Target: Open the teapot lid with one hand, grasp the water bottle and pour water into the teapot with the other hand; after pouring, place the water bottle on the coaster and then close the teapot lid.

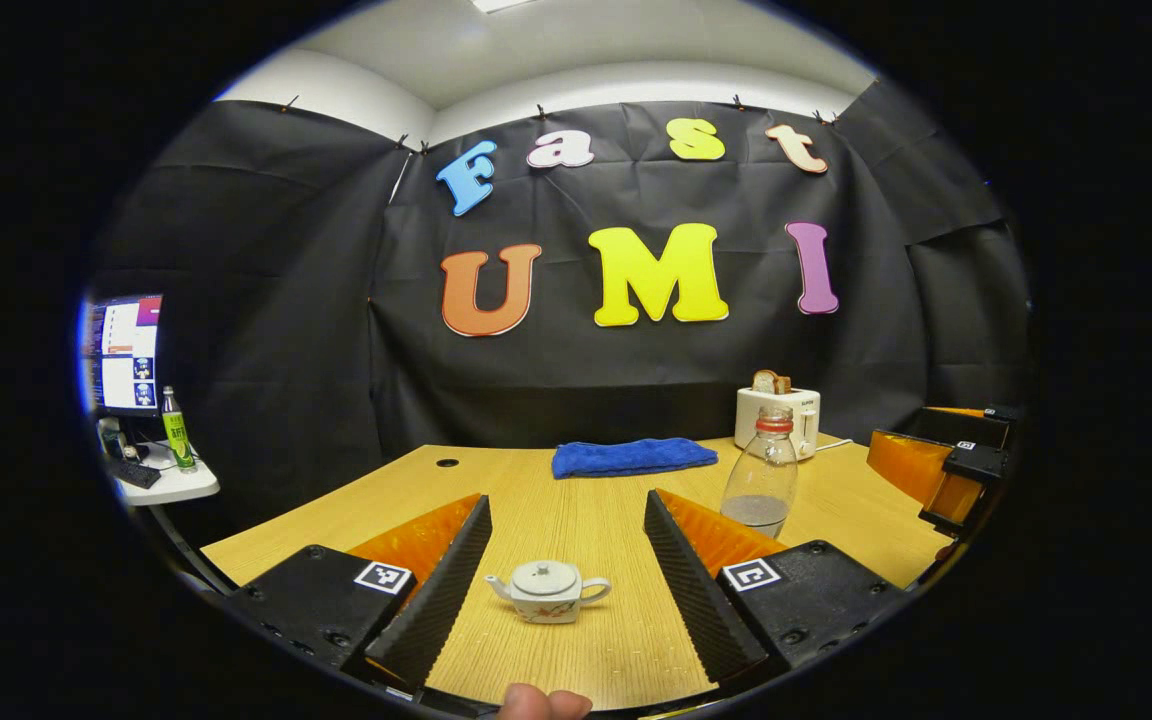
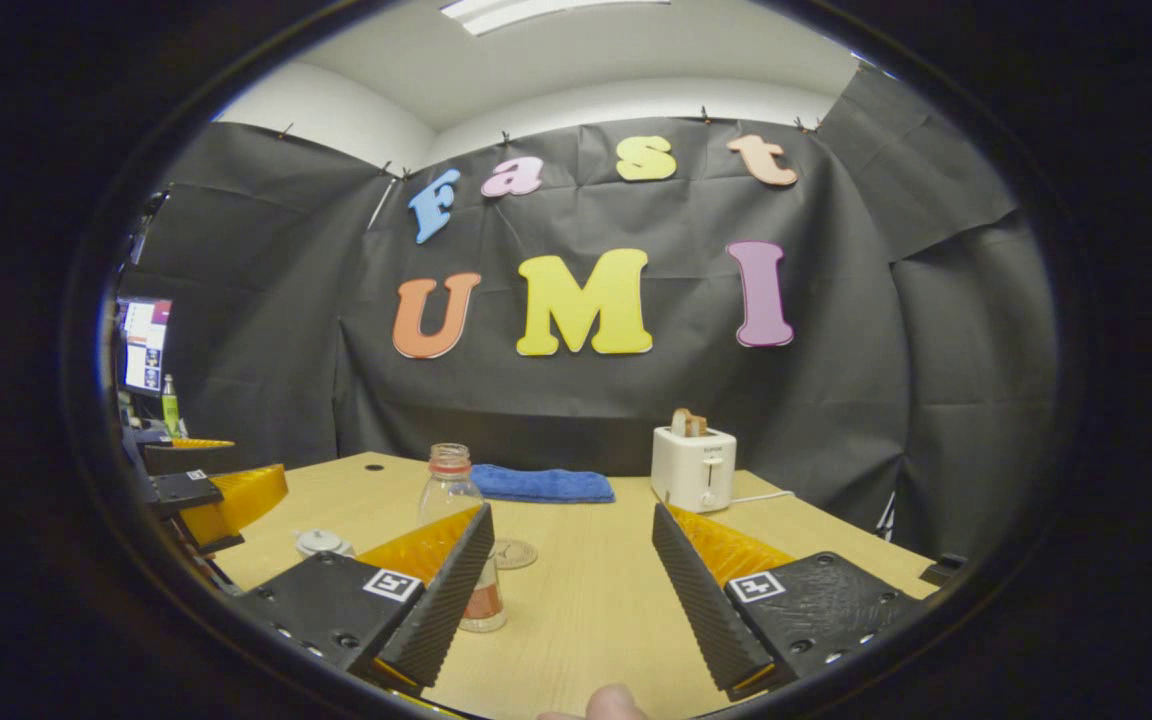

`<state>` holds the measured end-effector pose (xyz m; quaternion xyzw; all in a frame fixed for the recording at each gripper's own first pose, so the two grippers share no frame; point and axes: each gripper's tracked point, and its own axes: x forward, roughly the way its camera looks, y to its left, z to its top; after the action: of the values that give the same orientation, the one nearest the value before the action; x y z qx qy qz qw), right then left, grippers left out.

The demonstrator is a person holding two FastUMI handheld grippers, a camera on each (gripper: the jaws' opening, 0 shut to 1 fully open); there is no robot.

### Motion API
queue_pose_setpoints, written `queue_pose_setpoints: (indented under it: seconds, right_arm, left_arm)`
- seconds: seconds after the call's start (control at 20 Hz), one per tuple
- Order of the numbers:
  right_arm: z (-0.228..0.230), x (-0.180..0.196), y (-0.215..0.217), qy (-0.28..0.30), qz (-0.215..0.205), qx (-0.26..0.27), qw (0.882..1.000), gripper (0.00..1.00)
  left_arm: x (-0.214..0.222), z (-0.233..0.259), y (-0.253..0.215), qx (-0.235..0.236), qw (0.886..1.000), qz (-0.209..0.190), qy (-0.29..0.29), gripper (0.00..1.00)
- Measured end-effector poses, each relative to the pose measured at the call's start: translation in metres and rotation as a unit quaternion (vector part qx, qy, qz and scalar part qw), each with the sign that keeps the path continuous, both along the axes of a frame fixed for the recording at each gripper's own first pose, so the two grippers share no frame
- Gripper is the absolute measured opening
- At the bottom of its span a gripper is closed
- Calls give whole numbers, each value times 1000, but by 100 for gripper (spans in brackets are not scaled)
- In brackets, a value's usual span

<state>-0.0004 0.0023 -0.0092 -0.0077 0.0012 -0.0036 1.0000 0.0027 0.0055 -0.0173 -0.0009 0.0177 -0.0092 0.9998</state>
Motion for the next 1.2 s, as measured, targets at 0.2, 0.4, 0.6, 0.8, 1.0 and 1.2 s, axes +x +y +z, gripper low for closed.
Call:
queue_pose_setpoints:
  seconds: [0.2,0.4,0.6,0.8,1.0,1.2]
  right_arm:
    - [-11,4,-3,14,5,-1,1000,95]
    - [-18,6,-8,23,-6,-2,1000,97]
    - [-35,10,-15,44,-5,-4,999,97]
    - [-42,11,-22,49,-10,0,999,95]
    - [-49,15,-26,56,-15,-1,998,97]
    - [-54,17,-31,61,-21,-1,998,95]
  left_arm:
    - [11,-18,3,-14,1000,-6,22,97]
    - [25,-36,9,-12,999,-5,45,97]
    - [39,-60,18,-16,997,-1,82,97]
    - [52,-79,24,-2,994,2,112,81]
    - [59,-94,19,13,991,-15,135,64]
    - [64,-101,17,12,989,-15,146,45]
